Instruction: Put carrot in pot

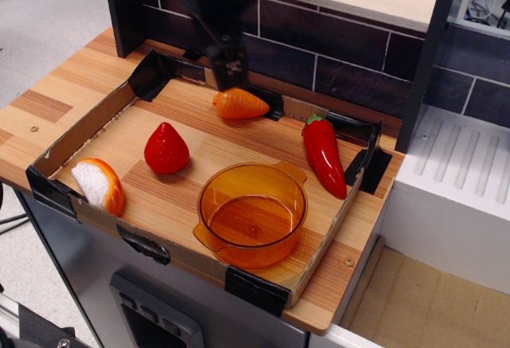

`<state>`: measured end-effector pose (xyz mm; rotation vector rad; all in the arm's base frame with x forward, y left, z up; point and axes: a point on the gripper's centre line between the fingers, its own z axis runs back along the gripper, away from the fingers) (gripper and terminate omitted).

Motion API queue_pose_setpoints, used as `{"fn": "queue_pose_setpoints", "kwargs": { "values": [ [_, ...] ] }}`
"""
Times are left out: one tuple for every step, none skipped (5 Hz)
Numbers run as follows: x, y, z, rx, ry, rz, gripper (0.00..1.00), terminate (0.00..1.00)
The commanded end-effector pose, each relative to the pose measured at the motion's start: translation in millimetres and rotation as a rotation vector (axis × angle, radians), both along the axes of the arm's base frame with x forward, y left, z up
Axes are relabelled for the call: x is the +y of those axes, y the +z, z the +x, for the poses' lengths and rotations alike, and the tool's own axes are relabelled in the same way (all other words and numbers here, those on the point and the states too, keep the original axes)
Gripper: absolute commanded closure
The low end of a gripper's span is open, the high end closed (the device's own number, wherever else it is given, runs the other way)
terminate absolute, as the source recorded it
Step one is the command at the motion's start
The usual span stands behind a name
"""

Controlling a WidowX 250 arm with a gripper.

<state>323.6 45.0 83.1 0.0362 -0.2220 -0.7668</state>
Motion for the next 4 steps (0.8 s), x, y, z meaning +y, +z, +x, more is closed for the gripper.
{"fn": "queue_pose_setpoints", "kwargs": {
  "values": [
    [-5.3,-3.5,16.1,0.036,-0.061,-0.017,0.00,0.00],
    [0.1,-14.4,17.6,0.081,-0.061,-0.023,0.00,0.00],
    [6.8,-23.0,17.3,0.101,-0.049,-0.008,0.00,0.00],
    [14.0,-33.6,19.5,0.095,-0.048,0.028,0.00,0.00]
  ]
}}
